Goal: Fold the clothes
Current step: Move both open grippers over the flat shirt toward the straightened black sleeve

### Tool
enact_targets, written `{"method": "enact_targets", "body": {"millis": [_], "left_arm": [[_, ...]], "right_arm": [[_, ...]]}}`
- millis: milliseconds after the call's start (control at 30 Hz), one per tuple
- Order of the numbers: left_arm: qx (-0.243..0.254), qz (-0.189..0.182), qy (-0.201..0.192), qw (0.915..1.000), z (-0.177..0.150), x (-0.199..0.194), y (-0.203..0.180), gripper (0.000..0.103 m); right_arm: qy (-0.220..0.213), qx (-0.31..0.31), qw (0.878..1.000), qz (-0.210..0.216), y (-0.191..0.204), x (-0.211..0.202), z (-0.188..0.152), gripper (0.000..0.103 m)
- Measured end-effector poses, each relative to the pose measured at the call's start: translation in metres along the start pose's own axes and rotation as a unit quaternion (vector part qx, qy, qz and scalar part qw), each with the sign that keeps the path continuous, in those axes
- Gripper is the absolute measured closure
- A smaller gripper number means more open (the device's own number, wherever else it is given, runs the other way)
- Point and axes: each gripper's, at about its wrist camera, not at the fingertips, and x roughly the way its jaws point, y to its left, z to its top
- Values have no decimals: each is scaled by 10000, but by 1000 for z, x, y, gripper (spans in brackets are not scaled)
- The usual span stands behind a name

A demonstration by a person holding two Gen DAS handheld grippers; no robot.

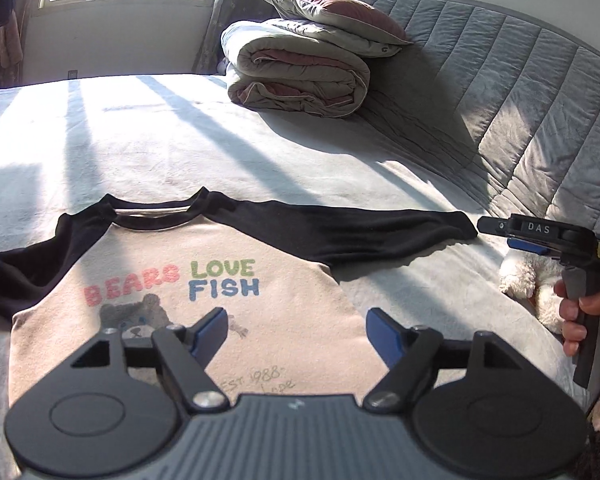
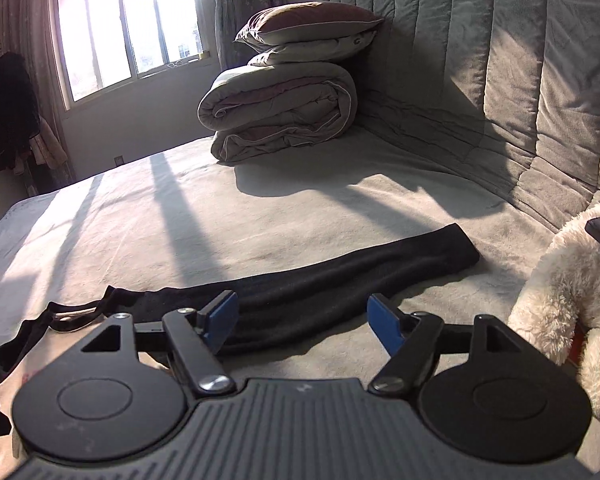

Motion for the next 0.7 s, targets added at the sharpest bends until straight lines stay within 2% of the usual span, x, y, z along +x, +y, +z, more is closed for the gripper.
{"method": "enact_targets", "body": {"millis": [167, 267, 333, 467, 533, 600, 700], "left_arm": [[67, 337, -253, 9991, -28, -49, 27, 15], [-49, 494, -341, 9982, -45, -63, 44, 13], [-137, 638, -432, 9969, -60, -66, 55, 13], [-278, 838, -869, 9923, -83, -63, 67, 13], [-176, 1011, -913, 9905, -89, -55, 67, 13], [45, 1014, -1030, 9895, -94, -51, 64, 13], [367, 1004, -1164, 9874, -99, -43, 56, 13]], "right_arm": [[274, -276, 9992, 95, 35, -30, -41, 28], [351, -228, 9985, 344, 44, -38, -63, 28], [415, 34, 9977, 534, 43, -37, -72, 28], [492, 749, 9915, 948, 35, -23, -82, 28], [612, 1051, 9869, 1057, 30, -9, -86, 28], [731, 1359, 9809, 1181, 25, 9, -90, 28], [950, 1959, 9654, 1437, 15, 42, -96, 29]]}}
